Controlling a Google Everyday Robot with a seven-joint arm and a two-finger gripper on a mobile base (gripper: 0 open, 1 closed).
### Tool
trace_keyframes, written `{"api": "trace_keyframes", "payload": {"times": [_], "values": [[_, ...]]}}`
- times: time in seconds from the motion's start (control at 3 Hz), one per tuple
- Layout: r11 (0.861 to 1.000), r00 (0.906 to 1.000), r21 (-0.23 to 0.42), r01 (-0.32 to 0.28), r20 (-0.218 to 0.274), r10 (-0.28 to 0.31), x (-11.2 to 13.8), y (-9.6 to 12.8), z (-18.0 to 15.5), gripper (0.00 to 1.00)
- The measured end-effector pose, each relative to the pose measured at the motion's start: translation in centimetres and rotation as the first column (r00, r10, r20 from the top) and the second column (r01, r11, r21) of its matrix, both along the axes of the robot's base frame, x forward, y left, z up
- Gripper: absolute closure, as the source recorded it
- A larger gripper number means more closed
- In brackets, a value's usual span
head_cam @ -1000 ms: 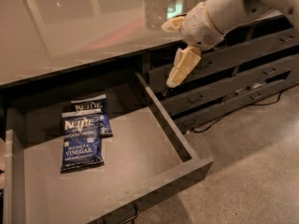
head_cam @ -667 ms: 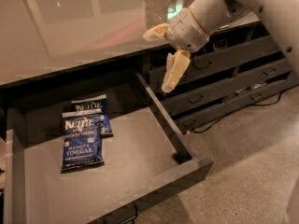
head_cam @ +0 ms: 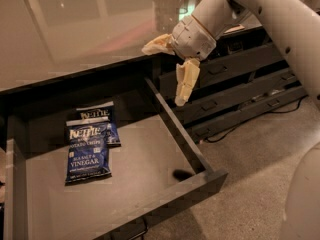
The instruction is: Pick blue chip bag from top drawer and place on counter
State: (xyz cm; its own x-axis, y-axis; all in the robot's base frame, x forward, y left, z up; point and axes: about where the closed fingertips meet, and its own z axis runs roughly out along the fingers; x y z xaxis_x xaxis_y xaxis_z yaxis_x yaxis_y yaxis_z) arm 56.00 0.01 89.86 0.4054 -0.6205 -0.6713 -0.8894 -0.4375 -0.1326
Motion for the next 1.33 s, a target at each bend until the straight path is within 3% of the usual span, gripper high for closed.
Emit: {"api": "trace_keyframes", "payload": {"times": [0.33, 0.67, 1.33], "values": [[1.0, 0.9996, 0.011, 0.014, 0.025, -0.015, -1.0, 1.2, -0.7, 0.0], [0.997, 0.9982, 0.075, -0.031, 0.054, 0.027, -2.4, 5.0, -2.6, 0.0], [0.987, 0.9949, 0.155, -0.031, 0.1, 0.015, -2.7, 11.0, -6.2, 0.0]]}}
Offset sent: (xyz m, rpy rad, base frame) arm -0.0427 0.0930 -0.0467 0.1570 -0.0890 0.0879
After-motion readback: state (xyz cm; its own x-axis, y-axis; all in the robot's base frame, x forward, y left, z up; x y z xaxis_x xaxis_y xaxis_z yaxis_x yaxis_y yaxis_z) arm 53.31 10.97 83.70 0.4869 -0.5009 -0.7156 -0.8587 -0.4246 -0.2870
